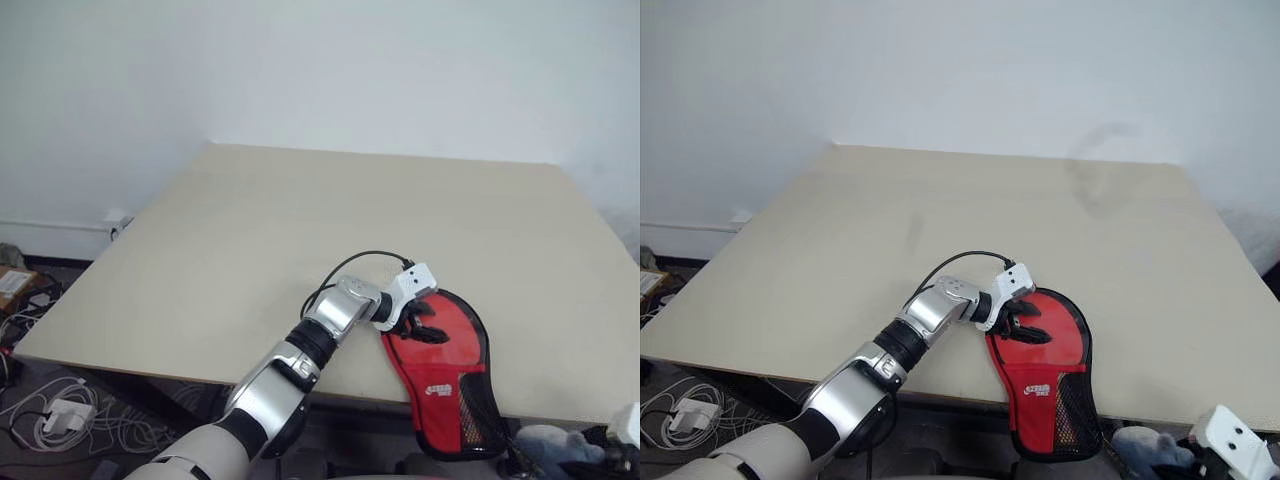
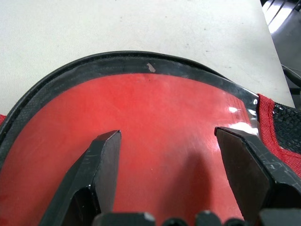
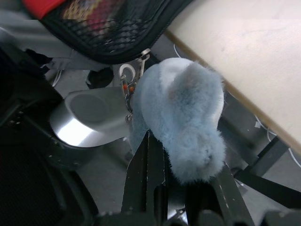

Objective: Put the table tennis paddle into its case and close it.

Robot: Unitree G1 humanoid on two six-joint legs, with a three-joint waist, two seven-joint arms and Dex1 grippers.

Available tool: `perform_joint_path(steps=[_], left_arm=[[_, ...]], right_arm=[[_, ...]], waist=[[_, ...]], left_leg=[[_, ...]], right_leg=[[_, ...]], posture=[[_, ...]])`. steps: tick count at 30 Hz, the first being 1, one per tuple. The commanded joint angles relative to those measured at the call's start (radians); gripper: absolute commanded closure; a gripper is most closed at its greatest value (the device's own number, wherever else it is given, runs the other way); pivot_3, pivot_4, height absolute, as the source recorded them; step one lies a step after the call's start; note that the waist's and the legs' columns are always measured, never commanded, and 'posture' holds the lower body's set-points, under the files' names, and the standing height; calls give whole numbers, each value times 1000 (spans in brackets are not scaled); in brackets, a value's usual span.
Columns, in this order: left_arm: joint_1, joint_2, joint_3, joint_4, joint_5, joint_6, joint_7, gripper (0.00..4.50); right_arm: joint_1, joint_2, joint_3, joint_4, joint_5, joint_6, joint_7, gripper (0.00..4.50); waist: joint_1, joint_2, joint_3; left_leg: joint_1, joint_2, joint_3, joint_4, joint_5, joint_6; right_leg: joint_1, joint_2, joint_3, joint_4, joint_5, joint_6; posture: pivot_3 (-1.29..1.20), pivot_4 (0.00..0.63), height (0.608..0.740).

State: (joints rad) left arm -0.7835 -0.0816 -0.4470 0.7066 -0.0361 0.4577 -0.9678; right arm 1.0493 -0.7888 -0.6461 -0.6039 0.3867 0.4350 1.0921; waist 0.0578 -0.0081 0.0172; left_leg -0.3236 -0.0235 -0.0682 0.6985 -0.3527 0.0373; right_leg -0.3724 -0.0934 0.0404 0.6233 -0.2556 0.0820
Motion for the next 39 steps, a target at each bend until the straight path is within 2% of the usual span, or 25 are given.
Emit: perform_joint_path(steps=[1, 7, 11, 13, 15, 23, 24, 31, 35, 39], left_arm=[[13, 9, -18, 93, 46, 16, 16, 1119], [-7, 1, -14, 131, 49, -8, 14, 1119], [-22, -7, -9, 156, 49, -25, 13, 1119], [-27, -9, -10, 168, 52, -34, 13, 1119], [-31, -10, -10, 175, 54, -40, 10, 1119], [-40, -7, -4, 196, 61, -54, 5, 1119], [-39, -7, -3, 195, 62, -54, 4, 1119], [-44, -2, 11, 198, 70, -57, -1, 1119], [-48, 23, 34, 155, 43, -49, -44, 1119], [-37, 78, 73, 24, -14, -35, -146, 1119]], right_arm=[[56, 16, -34, -7, -31, -28, 38, 4463], [125, 50, -50, -57, -26, -74, 82, 4463], [82, 49, -30, -41, -60, -40, 8, 4463], [50, 49, -26, -44, -34, 11, -13, 3727], [28, 49, -23, -44, -27, 39, -22, 3181], [-6, 50, -17, -61, -19, 85, -16, 243], [-13, 53, -23, -62, -13, 91, -18, 29], [-159, 51, -119, -83, 123, 179, -53, 29], [-376, 24, -143, -76, 227, 299, -172, 29], [-659, -8, -96, -9, 297, 396, -310, 29]], waist=[[3, 0, 0], [5, 0, 0], [4, 0, 0], [4, 0, 0], [4, 0, 0], [3, 0, 0], [2, 0, 0], [-4, -1, 0], [-12, -1, 0], [-29, 1, 1]], left_leg=[[0, 0, 0, 0, 0, 0], [0, -1, 0, 0, 0, 1], [0, -1, 0, 0, -1, 1], [0, -2, 0, 0, -1, 1], [0, -2, 0, 0, -1, 1], [0, -2, 0, 0, -1, 1], [0, -2, 0, 0, -1, 1], [0, -2, -1, 0, -1, 1], [0, -1, -1, 0, -1, 1], [0, -1, -1, -1, -1, 1]], right_leg=[[0, 0, 0, 0, 0, 0], [-1, -2, -1, 0, -1, 1], [-1, -2, 0, 0, -1, 2], [-1, -3, 0, 0, -1, 2], [-1, -3, 0, 0, 0, 2], [-1, -3, 0, 0, 0, 3], [-1, -3, 0, 0, 0, 3], [-1, -3, 0, 0, 0, 3], [-2, -2, 1, 0, 3, -1], [-4, -2, 2, 1, 4, -3]], posture=[[0, 0, 716], [0, 0, 716], [0, 0, 716], [0, 0, 716], [0, 0, 716], [0, 0, 716], [0, 0, 716], [0, 0, 716], [0, 0, 716], [0, 0, 716]])
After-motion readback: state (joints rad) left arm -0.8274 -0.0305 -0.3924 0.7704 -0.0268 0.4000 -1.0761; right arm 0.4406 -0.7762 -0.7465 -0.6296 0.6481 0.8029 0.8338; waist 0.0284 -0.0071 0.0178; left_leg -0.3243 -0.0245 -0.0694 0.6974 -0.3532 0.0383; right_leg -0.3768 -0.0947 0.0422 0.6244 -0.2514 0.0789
